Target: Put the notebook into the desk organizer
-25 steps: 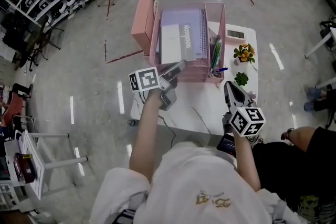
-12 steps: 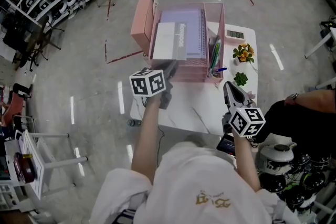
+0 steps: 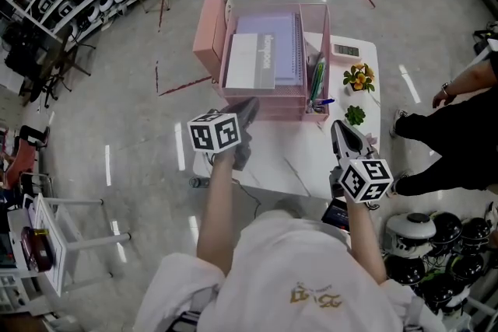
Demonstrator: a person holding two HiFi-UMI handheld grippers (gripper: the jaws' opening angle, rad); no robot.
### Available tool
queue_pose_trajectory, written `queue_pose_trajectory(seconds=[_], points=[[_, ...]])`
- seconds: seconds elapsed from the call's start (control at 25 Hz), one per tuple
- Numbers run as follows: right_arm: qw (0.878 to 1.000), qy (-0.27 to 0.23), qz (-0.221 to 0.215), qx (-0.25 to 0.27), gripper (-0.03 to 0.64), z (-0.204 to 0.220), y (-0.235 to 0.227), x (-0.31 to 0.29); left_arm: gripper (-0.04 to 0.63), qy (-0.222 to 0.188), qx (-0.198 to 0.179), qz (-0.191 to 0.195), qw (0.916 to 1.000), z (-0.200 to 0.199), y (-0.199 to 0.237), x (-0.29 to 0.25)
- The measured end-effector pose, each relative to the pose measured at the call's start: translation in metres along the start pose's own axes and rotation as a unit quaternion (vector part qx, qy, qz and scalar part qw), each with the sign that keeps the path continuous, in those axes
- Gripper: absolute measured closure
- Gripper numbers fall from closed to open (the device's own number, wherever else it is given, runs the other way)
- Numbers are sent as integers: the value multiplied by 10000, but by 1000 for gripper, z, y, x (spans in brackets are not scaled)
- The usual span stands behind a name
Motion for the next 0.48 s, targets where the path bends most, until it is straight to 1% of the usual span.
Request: queue_pose_trajectory(seconds=[0.08, 0.16, 0.24, 0.36, 0.48], points=[[10000, -20, -10, 52, 614, -1, 3, 3, 577, -294, -240, -42, 9993, 0, -8, 8], [9999, -54, -39, 146, 614, -3, 9, 5, 577, -598, -524, -58, 9968, -2, -20, 16], [9996, -108, -63, 261, 614, -5, 15, 8, 577, -774, -753, -22, 9941, -3, -33, 23], [9986, -204, -39, 491, 614, -10, 22, 16, 577, -970, -944, 52, 9908, -2, -55, 32], [9969, -343, -8, 703, 614, -17, 31, 26, 577, -1240, -1143, 3, 9857, -1, -70, 47]])
Point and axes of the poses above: the fingertips, and each gripper's own axes: x backward along the fingers, y to its left, z out of its underside, the point moved 4 cm from there along x, backward along the fingers, and after that the axes turned 8 degrees about z, right-handed, at the moved point
